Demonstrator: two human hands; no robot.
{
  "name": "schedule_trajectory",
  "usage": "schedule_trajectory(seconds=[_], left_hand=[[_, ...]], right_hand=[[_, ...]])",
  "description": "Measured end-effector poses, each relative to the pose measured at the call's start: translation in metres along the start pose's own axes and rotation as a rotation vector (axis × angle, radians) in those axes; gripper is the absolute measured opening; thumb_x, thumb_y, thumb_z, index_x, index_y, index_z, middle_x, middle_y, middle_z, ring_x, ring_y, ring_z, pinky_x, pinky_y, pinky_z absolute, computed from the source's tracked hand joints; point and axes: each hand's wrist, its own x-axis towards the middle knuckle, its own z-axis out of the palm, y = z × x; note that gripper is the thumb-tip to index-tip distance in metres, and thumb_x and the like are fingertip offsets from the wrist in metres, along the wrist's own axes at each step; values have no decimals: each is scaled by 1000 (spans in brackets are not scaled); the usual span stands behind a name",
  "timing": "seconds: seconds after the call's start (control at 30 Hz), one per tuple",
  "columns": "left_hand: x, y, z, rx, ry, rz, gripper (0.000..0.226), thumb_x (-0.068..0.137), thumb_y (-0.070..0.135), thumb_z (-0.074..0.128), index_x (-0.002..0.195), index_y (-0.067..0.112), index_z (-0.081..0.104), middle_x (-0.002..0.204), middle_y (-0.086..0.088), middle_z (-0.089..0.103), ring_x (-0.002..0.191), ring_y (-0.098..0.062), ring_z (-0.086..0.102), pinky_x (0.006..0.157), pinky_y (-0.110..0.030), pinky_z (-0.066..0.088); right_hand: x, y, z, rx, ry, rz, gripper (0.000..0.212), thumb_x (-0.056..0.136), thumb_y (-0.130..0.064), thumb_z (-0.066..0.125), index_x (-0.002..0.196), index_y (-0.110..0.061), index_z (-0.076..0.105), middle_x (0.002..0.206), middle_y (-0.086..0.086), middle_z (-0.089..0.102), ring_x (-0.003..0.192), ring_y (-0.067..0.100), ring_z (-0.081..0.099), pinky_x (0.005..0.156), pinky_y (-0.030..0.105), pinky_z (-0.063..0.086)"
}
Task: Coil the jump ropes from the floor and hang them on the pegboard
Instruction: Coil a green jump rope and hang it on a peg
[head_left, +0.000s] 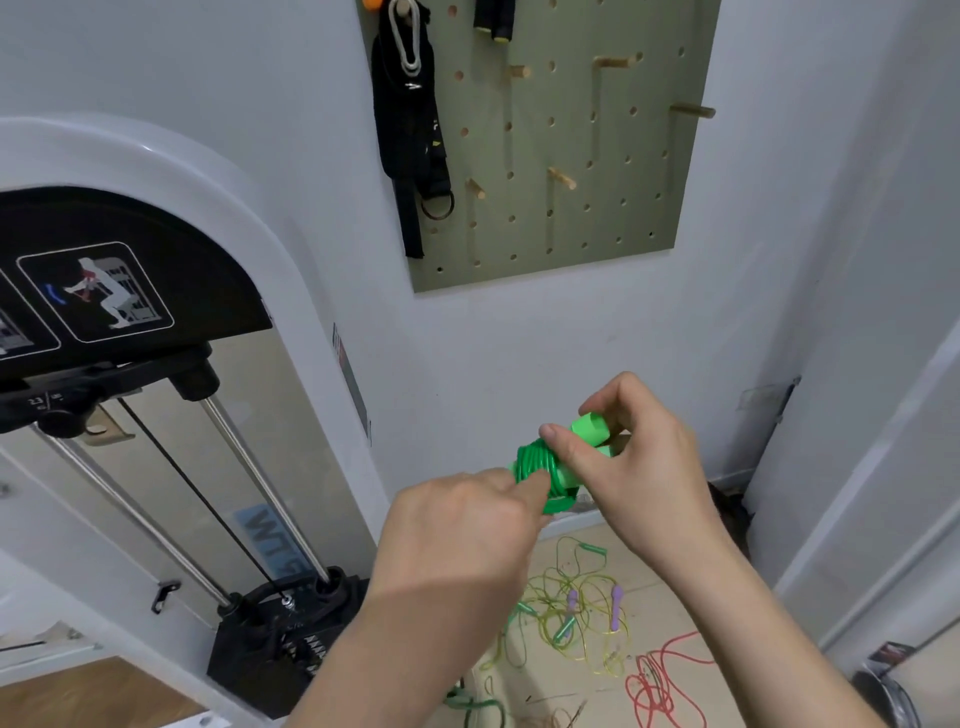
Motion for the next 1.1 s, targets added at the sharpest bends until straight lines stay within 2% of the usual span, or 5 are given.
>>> schedule_trajectory(seconds=[0.27,0.53,0.67,0.93,1.1], left_hand=[[-5,8,11,-70,121,69,34,85,38,42,61,24,61,49,8,48,37,-14,47,38,-21,20],[7,-31,-15,-669,136,-241,31,70,54,73,96,38,71,75,16,71,71,1,65,69,-28,53],[16,-38,-17,-1078,-123,-245,23,71,31,80,92,37,75,90,12,75,91,-1,68,88,-31,53],[14,-22,10,-1768,-143,-167,42,55,48,86,67,10,73,47,5,49,40,-1,35,40,-12,27],[11,-9,23,-2060,-228,-231,58,67,41,82,89,-9,61,53,-6,48,34,-2,24,38,-14,8]], right_hand=[[9,2,5,-332,19,-500,31,78,-30,78,85,-16,51,68,-4,54,57,23,51,50,34,45],[17,-13,-20,55,-278,-357,25,72,-39,80,85,-21,68,64,-11,60,56,1,49,55,12,38],[15,-30,-32,359,-531,-175,27,66,-34,76,85,-16,72,74,12,69,63,11,57,58,25,45],[20,-39,-43,499,-768,-76,19,76,-23,72,81,-5,69,60,19,54,45,19,40,37,18,33],[24,-37,-36,554,-678,-16,27,61,-31,86,78,-14,74,69,34,56,64,31,47,57,40,36]])
